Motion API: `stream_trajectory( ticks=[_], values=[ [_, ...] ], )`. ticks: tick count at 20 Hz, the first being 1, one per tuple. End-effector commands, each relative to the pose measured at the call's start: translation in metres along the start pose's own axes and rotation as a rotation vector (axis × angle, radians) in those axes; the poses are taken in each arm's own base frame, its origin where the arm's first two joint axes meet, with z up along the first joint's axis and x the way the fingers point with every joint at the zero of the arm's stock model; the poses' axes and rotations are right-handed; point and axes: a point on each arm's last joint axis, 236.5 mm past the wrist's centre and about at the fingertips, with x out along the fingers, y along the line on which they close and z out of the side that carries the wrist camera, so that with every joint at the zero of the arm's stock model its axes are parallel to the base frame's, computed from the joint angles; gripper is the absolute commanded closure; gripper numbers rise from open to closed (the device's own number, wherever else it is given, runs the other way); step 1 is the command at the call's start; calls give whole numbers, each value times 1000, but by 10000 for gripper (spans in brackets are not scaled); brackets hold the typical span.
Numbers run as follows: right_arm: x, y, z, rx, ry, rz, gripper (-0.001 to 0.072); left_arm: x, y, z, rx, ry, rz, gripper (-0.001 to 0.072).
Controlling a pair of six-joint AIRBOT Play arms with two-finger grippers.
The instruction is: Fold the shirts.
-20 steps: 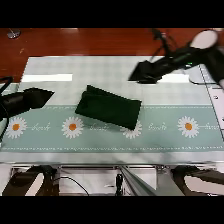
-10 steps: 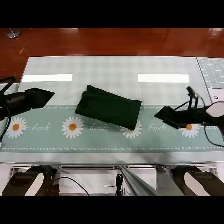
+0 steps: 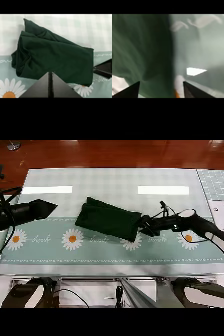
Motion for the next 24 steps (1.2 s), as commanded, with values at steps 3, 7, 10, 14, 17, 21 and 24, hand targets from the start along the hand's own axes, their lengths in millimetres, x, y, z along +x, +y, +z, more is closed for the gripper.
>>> stream_trajectory(
  ticks=[3, 7, 10, 14, 17, 21, 24],
  values=[
    [29, 30, -2, -176, 127, -11, 688, 1, 1, 0, -2, 0, 1, 686],
    [-26, 114, 20, -447, 97, 3, 689, 1, 1, 1, -2, 0, 1, 685],
    [-86, 190, 23, -620, 41, 20, 689, 1, 1, 1, -2, -2, 2, 685],
    [-162, 231, 44, -738, -124, -137, 689, 1, 1, 1, 2, -2, 2, 685],
    [-225, 224, 70, -697, -292, -301, 689, 1, 1, 1, 2, -2, 2, 685],
    [-299, 195, 81, -521, -431, -344, 689, 1, 1, 1, 2, -2, 2, 686],
    [-351, 144, 74, -277, -470, -399, 689, 1, 1, 1, 2, -2, 2, 685]
  ],
)
